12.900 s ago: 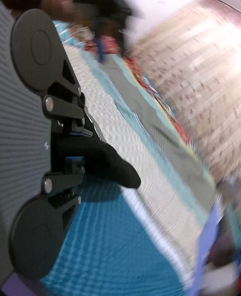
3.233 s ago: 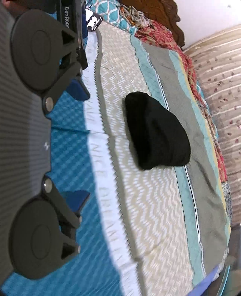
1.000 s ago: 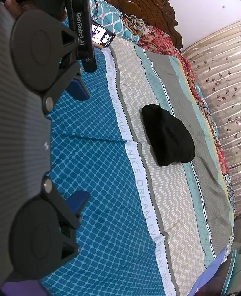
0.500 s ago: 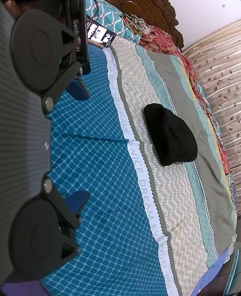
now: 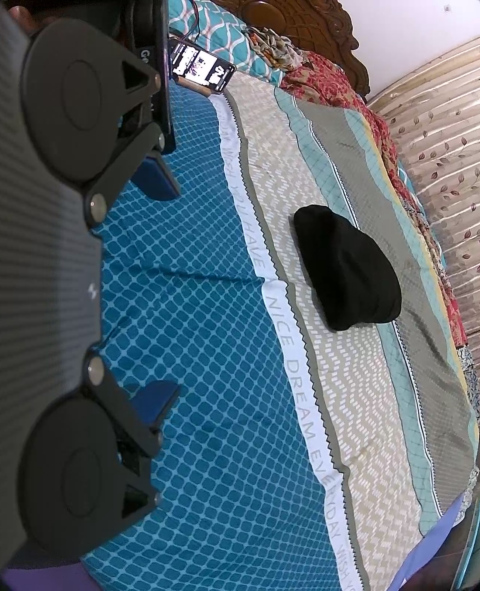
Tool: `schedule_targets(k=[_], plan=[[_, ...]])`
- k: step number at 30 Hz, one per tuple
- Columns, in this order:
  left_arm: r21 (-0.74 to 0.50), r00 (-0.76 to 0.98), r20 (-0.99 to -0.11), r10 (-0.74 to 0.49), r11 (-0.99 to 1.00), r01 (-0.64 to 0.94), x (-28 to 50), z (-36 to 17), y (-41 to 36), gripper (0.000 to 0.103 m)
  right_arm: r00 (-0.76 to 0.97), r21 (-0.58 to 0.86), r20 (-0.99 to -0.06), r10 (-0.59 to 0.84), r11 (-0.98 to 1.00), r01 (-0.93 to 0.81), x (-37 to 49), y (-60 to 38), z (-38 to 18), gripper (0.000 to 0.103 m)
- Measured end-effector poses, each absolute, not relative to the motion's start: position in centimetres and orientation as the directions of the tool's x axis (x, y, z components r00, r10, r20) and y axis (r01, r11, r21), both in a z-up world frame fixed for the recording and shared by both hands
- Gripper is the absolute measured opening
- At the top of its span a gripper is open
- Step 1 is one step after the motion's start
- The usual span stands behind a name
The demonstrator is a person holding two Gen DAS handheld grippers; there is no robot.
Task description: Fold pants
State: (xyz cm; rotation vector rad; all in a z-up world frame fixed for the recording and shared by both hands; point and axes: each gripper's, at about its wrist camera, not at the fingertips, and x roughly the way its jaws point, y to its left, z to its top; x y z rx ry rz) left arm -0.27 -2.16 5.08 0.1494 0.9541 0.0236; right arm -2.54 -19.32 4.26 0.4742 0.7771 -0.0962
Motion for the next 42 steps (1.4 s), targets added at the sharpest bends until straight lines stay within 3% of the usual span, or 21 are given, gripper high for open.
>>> schedule_targets(k=[42], plan=[[0.111,0.543,-0.837,0.062,0.992,0.057,0.2,3.8,-2.2,0.103,0.695,0.379,-0.712,0.097,0.887,0.264,-2.2,-19.2,3.5,0.103]])
